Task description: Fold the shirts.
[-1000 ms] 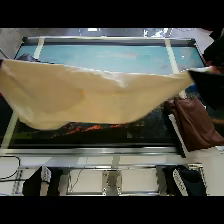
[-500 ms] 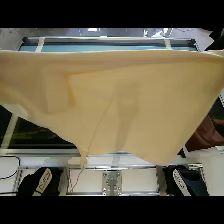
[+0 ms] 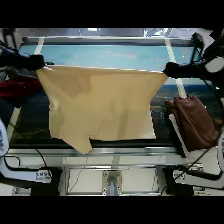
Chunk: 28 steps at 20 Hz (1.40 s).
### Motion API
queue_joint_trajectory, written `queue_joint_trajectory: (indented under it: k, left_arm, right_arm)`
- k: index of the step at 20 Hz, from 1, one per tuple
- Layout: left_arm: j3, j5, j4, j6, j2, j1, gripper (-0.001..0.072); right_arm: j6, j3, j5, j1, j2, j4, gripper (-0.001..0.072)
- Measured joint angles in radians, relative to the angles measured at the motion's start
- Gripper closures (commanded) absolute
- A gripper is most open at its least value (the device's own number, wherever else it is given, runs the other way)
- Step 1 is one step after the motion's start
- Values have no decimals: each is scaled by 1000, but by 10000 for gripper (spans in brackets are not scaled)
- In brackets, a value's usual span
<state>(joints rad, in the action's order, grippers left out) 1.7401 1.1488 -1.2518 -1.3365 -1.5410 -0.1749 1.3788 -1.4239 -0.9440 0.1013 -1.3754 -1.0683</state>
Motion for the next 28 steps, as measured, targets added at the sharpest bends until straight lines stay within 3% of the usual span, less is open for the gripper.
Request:
queue_joint_trajectory:
  k: [1,2,3,4,5,9,12,15,17,19,20,21,25,28]
  left_arm:
    - [0,-46,-1,-5,-60,10,687]
    - [0,-82,-2,-10,-108,19,609]
    - [0,-118,-2,-10,-150,27,368]
    - [1,-155,-3,-13,-180,34,20]
    - [1,-181,1,-17,-197,36,22]
    - [3,-225,19,-22,-143,3,23]
    - [-12,-146,-1,-23,-11,-93,24]
    - [-181,-55,-21,-25,158,-251,24]
    - [-408,-39,17,-25,284,-360,23]
    - [-662,-60,73,-25,398,-454,48]
    - [-789,-85,119,-24,447,-493,130]
    - [-892,-100,164,-8,480,-520,150]
    - [-1175,-146,333,63,512,-572,149]
    - [-1250,-174,448,132,461,-584,150]
  right_arm:
    - [-3,2,66,-12,-62,29,695]
    - [-4,2,134,-25,-109,60,659]
    - [-5,2,199,-39,-149,88,508]
    - [-6,2,260,-55,-181,109,270]
    - [-6,-1,314,-68,-202,130,214]
    - [-3,-69,345,-61,-201,168,225]
    - [-2,-138,176,13,-106,106,225]
    - [-6,-91,-77,105,46,-32,224]
    - [-11,58,-154,165,180,-71,224]
    - [-10,291,-127,211,339,-40,222]
    - [0,423,-79,225,418,14,223]
    - [21,571,-20,236,500,87,223]
    - [68,1066,119,258,702,435,219]
    - [38,1254,145,263,753,586,220]
